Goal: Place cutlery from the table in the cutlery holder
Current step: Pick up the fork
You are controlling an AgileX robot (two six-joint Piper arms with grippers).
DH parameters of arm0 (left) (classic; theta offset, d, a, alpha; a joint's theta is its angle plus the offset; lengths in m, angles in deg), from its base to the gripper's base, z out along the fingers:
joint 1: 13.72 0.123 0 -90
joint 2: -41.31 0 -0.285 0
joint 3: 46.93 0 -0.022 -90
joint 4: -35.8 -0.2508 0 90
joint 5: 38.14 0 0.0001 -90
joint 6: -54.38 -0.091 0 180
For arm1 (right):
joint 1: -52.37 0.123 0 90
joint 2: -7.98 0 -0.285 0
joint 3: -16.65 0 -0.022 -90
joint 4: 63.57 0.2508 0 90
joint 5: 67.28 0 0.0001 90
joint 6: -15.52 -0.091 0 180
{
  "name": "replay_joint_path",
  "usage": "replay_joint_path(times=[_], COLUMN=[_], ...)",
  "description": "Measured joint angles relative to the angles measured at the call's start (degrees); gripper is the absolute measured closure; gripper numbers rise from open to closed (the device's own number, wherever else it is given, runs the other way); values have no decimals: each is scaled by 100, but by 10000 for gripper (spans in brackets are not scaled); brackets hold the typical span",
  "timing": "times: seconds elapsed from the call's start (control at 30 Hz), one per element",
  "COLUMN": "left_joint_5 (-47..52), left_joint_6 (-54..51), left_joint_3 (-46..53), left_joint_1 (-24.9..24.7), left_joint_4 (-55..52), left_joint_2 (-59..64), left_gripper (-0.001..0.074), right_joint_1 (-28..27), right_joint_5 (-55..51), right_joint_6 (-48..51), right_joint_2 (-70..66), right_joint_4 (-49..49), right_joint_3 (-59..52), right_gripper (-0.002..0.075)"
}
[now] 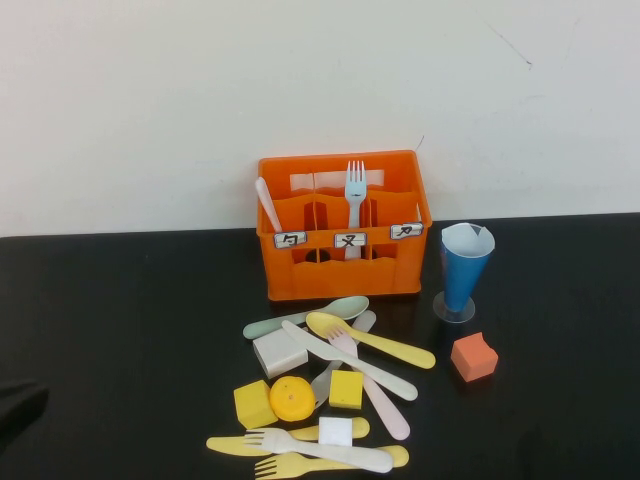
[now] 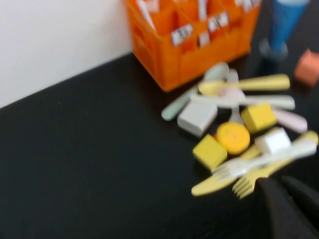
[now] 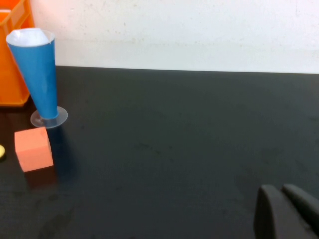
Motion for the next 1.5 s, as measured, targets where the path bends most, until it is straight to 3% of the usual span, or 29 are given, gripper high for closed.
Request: replay_joint_path(times=[0.27,0.47,0.63,0.77,0.97,1.13,1.5], left_joint_5=[516,1098,1229,1229,1042,692,-219], left_joint_6=[-1400,-1994,-2077,-2093,-2122,-2268,-2330], left_joint_3=[-893,-1635,-2053,-2257,-2286,-2286,-2327], left_joint_1=[-306,-1126,-2067,-2947,-3796,-4106,-4130], left_joint_4=[912,726,-98,-828,-1361,-1467,-1767], left_joint_2=[1482,2744,3739,4473,5455,6107,7215], left_gripper=[736,736,724,646,441,381,374], right_joint_1=[0,0,0,0,0,0,0], right_joint_5=[0,0,0,0,0,0,0], right_joint_6=[0,0,0,0,0,0,0], right_joint_2=[0,0,0,0,0,0,0], right_joint_4=[0,0,0,0,0,0,0], right_joint_3=[0,0,0,0,0,0,0], right_gripper=[729,729,729,729,729,729,729])
